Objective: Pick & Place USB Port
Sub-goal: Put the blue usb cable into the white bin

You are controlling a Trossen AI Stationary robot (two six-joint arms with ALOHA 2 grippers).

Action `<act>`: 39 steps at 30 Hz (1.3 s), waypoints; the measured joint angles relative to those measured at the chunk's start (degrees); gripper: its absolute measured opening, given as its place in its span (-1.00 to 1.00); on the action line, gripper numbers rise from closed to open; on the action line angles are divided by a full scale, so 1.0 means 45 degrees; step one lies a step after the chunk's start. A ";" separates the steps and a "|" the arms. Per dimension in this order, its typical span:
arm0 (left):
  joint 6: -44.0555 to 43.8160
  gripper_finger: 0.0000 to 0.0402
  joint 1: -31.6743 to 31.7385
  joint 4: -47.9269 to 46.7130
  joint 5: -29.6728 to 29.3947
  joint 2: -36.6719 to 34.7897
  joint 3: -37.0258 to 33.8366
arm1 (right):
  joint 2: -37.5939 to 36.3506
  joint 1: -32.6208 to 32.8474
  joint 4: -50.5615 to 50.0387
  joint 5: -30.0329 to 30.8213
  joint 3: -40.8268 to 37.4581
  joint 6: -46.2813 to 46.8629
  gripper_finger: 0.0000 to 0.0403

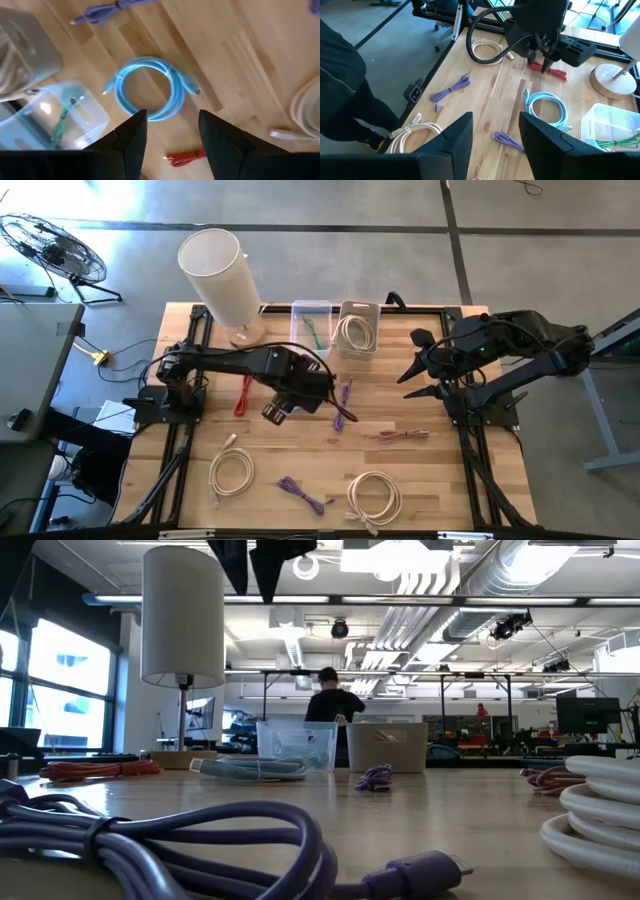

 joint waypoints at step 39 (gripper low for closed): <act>0.0561 -0.15 0.2009 0.6077 0.1293 0.0023 -0.6897 | -0.0005 0.1251 -0.0617 -0.0515 -0.0002 0.0774 -0.24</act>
